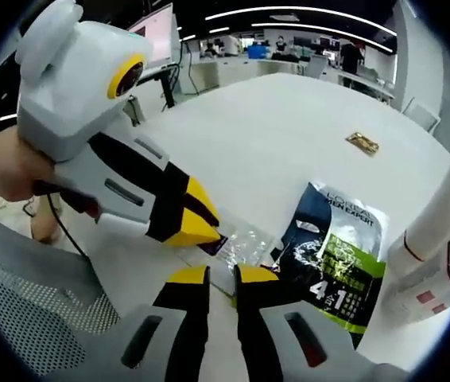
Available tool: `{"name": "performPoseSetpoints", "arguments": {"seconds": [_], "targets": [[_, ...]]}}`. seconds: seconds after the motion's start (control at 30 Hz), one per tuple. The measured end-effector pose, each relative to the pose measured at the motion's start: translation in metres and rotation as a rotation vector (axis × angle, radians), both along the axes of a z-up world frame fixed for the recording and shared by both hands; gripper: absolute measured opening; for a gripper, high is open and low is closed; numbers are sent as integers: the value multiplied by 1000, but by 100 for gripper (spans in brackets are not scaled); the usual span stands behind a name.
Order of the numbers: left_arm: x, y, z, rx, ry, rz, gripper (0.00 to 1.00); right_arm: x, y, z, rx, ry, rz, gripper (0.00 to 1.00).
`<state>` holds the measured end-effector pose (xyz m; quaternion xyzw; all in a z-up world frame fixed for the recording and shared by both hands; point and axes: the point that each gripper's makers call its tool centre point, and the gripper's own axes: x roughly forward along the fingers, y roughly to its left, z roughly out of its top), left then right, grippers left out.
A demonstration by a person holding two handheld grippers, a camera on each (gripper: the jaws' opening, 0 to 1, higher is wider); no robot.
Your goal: Arrange the skincare products in the storage area until every visible bottle or jar stands upright without overlapping.
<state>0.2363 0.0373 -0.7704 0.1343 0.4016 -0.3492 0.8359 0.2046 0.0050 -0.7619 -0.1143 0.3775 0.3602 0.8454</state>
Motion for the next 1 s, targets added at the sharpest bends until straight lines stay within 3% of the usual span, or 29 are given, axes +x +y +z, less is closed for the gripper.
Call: {"name": "performPoseSetpoints", "arguments": {"seconds": [0.67,1.0], "targets": [[-4,-1,3,-1,18,-1,10,2,3,5,22,-13,5,15],[-8,-4,17,-11,0,20,19,-1,-1,14,29,-48,25,26]]}}
